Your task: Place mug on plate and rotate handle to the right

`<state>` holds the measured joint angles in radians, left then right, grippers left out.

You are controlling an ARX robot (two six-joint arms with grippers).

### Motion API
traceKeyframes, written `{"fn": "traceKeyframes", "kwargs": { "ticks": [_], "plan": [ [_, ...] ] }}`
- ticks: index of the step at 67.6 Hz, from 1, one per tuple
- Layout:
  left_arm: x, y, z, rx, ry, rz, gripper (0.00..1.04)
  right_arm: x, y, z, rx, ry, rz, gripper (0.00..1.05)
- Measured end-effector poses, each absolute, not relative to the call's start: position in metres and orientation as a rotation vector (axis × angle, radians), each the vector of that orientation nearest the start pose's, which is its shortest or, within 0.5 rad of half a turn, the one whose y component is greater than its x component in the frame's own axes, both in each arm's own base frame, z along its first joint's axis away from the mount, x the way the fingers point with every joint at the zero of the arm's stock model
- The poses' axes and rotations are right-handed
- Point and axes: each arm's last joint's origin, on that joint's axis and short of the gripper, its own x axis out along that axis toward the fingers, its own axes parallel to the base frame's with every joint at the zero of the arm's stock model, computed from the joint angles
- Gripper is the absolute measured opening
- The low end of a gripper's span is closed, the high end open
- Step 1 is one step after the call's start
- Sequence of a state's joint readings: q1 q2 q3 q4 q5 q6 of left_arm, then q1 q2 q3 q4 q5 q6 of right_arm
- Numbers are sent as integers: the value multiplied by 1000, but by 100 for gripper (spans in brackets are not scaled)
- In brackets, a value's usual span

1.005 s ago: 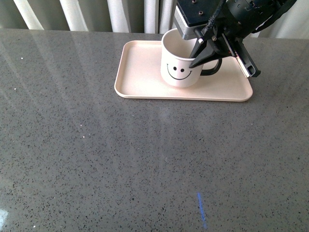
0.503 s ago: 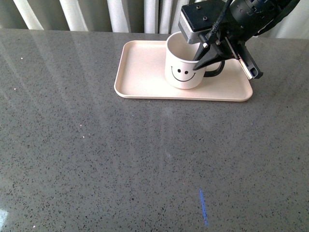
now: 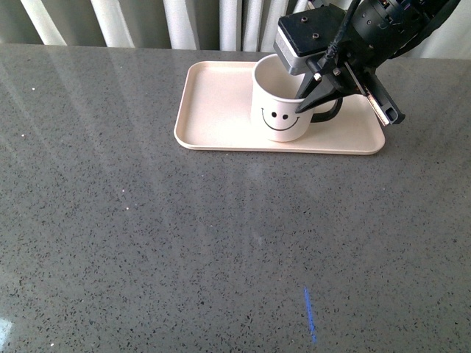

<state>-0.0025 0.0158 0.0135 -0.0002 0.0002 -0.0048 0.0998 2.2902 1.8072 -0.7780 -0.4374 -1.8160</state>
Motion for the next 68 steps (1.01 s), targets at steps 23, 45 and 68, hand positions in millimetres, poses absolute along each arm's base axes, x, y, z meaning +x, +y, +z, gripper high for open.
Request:
{"fn": "traceKeyframes", "kwargs": {
  "ticks": [23, 45, 68],
  "plan": [
    [98, 0, 167, -5, 2, -3, 95, 466, 58, 149, -1343, 460, 1379, 32],
    [98, 0, 167, -5, 2, -3, 95, 468, 60, 149, -1359, 447, 1363, 87],
    [98, 0, 167, -5, 2, -3, 95, 470, 67, 171, -1315, 336, 1303, 96]
  ]
}}
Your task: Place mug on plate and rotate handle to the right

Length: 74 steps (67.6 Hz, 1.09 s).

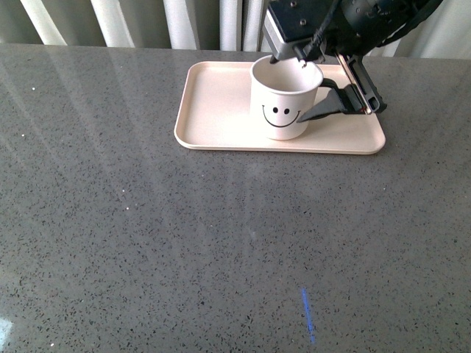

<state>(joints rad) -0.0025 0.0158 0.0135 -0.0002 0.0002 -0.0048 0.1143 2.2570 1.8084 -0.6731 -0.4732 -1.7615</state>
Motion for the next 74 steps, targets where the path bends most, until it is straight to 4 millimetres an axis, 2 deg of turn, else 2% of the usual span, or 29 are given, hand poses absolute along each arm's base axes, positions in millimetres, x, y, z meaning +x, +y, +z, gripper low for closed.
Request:
{"fn": "traceKeyframes", "kwargs": {
  "ticks": [12, 18, 27, 35, 36, 38, 41, 42, 46, 49, 50, 56, 68, 74],
  "plan": [
    [98, 0, 167, -5, 2, -3, 95, 456, 64, 207, -1329, 251, 1251, 96],
    [98, 0, 167, -5, 2, -3, 95, 445, 60, 219, -1307, 205, 1231, 96],
    [98, 0, 167, -5, 2, -3, 95, 412, 49, 242, -1069, 126, 1175, 96],
    [98, 0, 167, -5, 2, -3, 95, 396, 44, 255, -905, 121, 1055, 95],
    [98, 0, 167, -5, 2, -3, 95, 395, 45, 255, -901, 131, 1014, 93],
    [98, 0, 167, -5, 2, -2, 95, 393, 46, 254, -911, 169, 826, 88],
    [98, 0, 167, -5, 3, -4, 95, 385, 44, 247, -812, 199, 507, 80],
    [98, 0, 167, -5, 2, -3, 95, 382, 43, 245, -804, 189, 456, 78],
    [98, 0, 167, -5, 3, -3, 95, 362, 36, 230, -536, 128, 147, 66],
    [98, 0, 167, -5, 2, -2, 95, 344, 30, 222, -354, 76, 39, 57],
    [98, 0, 167, -5, 2, -2, 95, 334, 27, 220, -255, 45, 19, 52],
    [98, 0, 167, -5, 2, -3, 95, 306, 21, 218, -115, -11, -3, 36],
    [98, 0, 167, -5, 2, -3, 95, 264, 14, 199, -30, 5, -1, 4],
    [98, 0, 167, -5, 3, -3, 95, 247, 10, 192, -18, 15, 15, 2]
  ]
}}
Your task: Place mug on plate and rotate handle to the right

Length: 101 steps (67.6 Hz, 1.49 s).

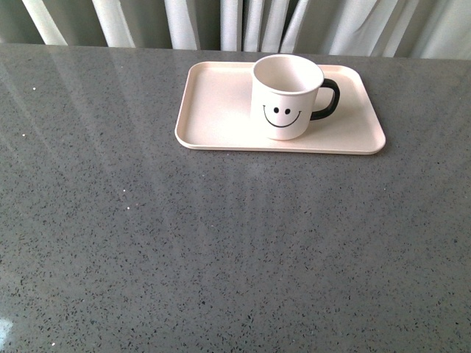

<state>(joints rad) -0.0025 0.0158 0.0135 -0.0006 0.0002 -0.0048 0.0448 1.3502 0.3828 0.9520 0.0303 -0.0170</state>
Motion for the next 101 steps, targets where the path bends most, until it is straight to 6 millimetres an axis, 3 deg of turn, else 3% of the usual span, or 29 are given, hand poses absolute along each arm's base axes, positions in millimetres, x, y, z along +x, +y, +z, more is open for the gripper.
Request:
{"fn": "traceKeyframes", "kwargs": {
  "ticks": [10, 40, 51, 101],
  "plan": [
    [98, 0, 167, -5, 2, -3, 95, 222, 0, 186, -13, 9, -5, 2],
    [98, 0, 167, -5, 2, -3, 95, 168, 0, 169, -11, 2, -1, 2],
    [98, 0, 167, -5, 2, -3, 95, 156, 0, 160, -11, 24, 0, 2],
    [98, 0, 167, -5, 2, -3, 95, 123, 0, 172, -11, -17, 0, 2]
  ]
}}
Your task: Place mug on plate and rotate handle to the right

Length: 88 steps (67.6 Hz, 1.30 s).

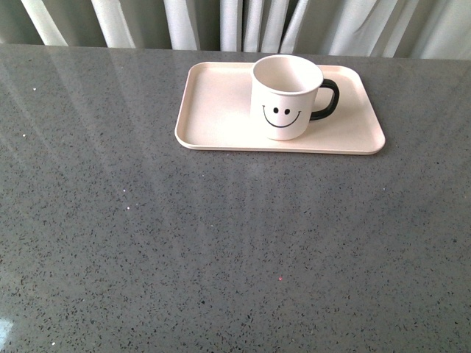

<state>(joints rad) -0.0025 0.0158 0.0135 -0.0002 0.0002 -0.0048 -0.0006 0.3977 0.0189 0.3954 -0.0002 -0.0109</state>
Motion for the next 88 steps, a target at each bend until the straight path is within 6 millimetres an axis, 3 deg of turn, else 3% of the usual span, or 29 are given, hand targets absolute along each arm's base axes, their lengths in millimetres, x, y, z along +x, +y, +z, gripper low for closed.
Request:
{"fn": "traceKeyframes", "kwargs": {
  "ticks": [65, 88],
  "plan": [
    [98, 0, 167, -5, 2, -3, 95, 97, 0, 170, -11, -14, -1, 2],
    [98, 0, 167, -5, 2, -3, 95, 97, 0, 170, -11, -15, 0, 58]
  ]
}}
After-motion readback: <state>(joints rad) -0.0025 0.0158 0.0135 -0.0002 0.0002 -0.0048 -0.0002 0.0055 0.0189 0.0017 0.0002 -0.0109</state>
